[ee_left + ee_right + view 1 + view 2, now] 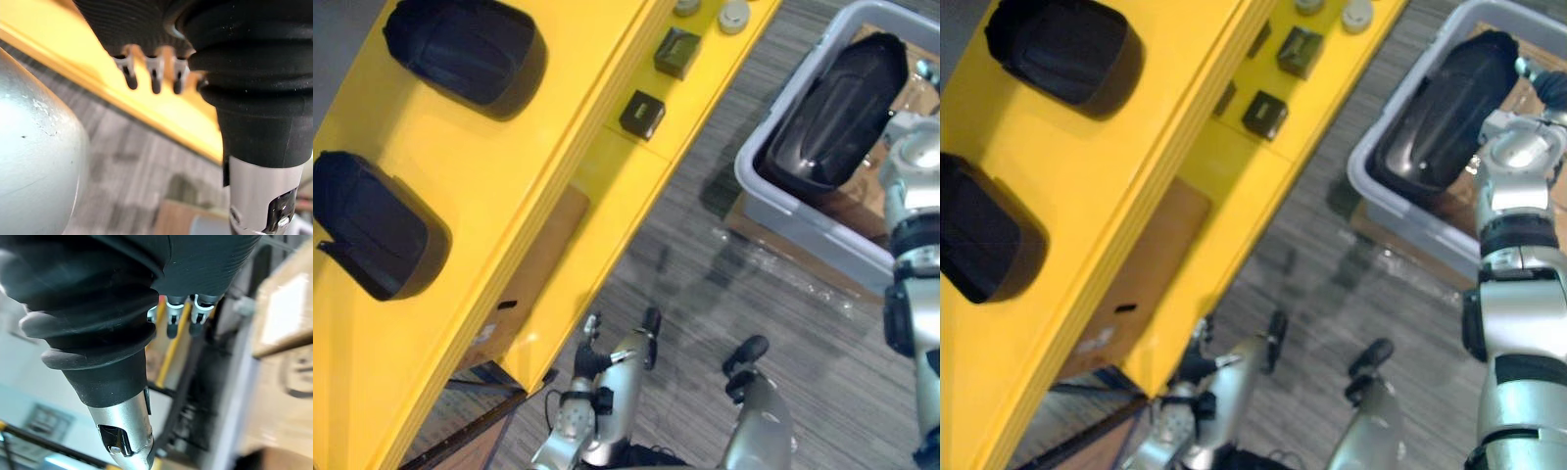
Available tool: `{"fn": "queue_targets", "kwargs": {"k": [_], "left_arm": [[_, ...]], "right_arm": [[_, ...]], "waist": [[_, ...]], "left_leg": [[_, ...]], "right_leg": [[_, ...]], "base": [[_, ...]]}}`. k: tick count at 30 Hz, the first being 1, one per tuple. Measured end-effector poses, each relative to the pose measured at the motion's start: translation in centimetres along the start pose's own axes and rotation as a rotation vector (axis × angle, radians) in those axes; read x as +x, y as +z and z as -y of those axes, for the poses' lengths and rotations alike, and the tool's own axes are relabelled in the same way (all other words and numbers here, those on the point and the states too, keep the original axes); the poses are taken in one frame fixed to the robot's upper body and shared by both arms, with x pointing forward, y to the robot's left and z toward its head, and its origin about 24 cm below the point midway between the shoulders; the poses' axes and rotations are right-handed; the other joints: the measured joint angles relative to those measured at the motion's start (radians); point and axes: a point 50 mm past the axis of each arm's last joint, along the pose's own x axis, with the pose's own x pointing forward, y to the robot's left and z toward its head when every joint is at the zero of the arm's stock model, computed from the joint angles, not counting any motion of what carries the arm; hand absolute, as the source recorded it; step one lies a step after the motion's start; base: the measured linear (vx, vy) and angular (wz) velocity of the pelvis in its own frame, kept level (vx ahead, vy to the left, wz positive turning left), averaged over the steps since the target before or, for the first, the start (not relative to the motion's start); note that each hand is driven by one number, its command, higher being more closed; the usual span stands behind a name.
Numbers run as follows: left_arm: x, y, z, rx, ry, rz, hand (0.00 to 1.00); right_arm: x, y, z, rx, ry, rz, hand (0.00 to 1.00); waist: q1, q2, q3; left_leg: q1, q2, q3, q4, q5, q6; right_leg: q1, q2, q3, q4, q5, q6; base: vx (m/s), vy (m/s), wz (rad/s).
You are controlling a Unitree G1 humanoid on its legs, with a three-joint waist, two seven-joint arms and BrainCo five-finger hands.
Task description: Walk over and take plastic housings, then place them on the shelf
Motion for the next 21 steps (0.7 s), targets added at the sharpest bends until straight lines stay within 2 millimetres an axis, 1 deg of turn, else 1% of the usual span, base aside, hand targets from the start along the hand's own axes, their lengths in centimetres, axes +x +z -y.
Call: {"fn": "queue_targets", "kwargs": {"k": [1,2,4,9,11,13,16,17,19,20,21], "left_arm": [[0.0,-0.1,0.2,0.005,-0.01,-0.006,0.0],[0.0,-0.2,0.3,0.006,-0.014,-0.008,0.0],[0.0,-0.3,0.5,0.008,-0.022,-0.016,0.0],[0.1,-0.3,0.8,-0.02,-0.023,-0.027,0.0],[0.2,-0.3,0.9,-0.018,-0.027,-0.025,0.0],[0.5,-0.1,0.9,-0.021,-0.03,-0.023,0.0],[0.6,-0.1,0.9,-0.038,-0.022,-0.03,0.0],[0.6,-0.1,0.9,-0.044,-0.02,-0.034,0.0],[0.6,-0.1,0.8,-0.059,-0.015,-0.045,0.0],[0.7,-0.2,0.9,-0.061,-0.017,-0.055,0.0],[0.7,-0.2,0.9,-0.061,-0.018,-0.053,0.0]], "right_arm": [[0.0,-0.7,0.1,-0.012,0.007,-0.048,0.0],[0.0,-1.0,0.1,-0.017,0.013,-0.067,0.0],[-0.1,-2.4,0.4,-0.056,0.021,-0.13,0.0],[-0.3,-4.5,0.8,-0.134,0.068,-0.248,0.0],[-0.3,-4.9,1.0,-0.159,0.081,-0.287,0.0],[-0.2,-5.3,1.4,-0.194,0.101,-0.3,0.0],[0.3,-5.2,2.1,-0.219,0.125,-0.311,0.0],[0.6,-5.2,2.4,-0.24,0.147,-0.324,1.0],[0.8,-5.2,2.7,-0.273,0.187,-0.325,1.0],[1.2,-5.0,3.3,-0.296,0.201,-0.323,1.0],[1.4,-5.0,3.6,-0.307,0.2,-0.322,1.0]], "waist": [[0.004,0.01,-0.007],[0.006,0.014,-0.01],[0.014,0.025,-0.018],[0.026,0.028,-0.02],[0.03,0.031,-0.022],[0.043,0.031,-0.022],[0.049,0.031,-0.022],[0.051,0.031,-0.022],[0.051,0.036,-0.025],[0.052,0.041,-0.029],[0.056,0.041,-0.029]], "left_leg": [[0.0,0.0,0.0,-0.002,0.0,0.0],[0.0,0.0,0.0,-0.003,0.0,-0.001],[-0.001,0.0,0.001,-0.006,0.001,-0.002],[-0.008,0.001,-0.001,-0.006,0.003,-0.005],[-0.028,0.001,-0.006,0.004,0.003,-0.005],[-0.047,0.002,-0.006,0.009,0.003,-0.005],[-0.051,0.002,-0.009,0.013,0.003,-0.005],[-0.053,0.001,-0.009,0.013,0.003,-0.005],[-0.064,0.001,-0.017,0.02,0.002,-0.005],[-0.075,0.002,-0.029,0.029,0.0,-0.006],[-0.077,0.002,-0.029,0.029,0.0,-0.006]], "right_leg": [[-0.001,0.0,0.0,0.001,0.0,0.0],[-0.003,0.0,0.0,0.002,0.0,0.0],[-0.01,-0.001,0.0,0.008,-0.001,-0.002],[-0.019,-0.001,-0.002,0.014,-0.01,-0.005],[-0.032,-0.002,-0.008,0.018,-0.015,-0.011],[-0.053,-0.005,-0.007,0.026,-0.016,-0.011],[-0.053,-0.005,-0.01,0.027,-0.017,-0.012],[-0.053,-0.005,-0.012,0.026,-0.019,-0.011],[-0.053,-0.005,-0.024,0.026,-0.022,-0.01],[-0.055,-0.004,-0.037,0.026,-0.024,-0.009],[-0.057,-0.004,-0.037,0.026,-0.024,-0.009]], "base": [[0.0,0.0,0.0],[0.01,0.014,-0.04],[0.01,0.014,-0.04],[0.0,0.003,0.01],[-0.03,0.029,0.04],[-0.03,0.036,0.0],[-0.01,0.018,0.02],[0.0,0.0,0.0],[-0.02,0.025,0.09],[-0.02,0.023,0.12],[-0.03,0.021,0.08]]}}
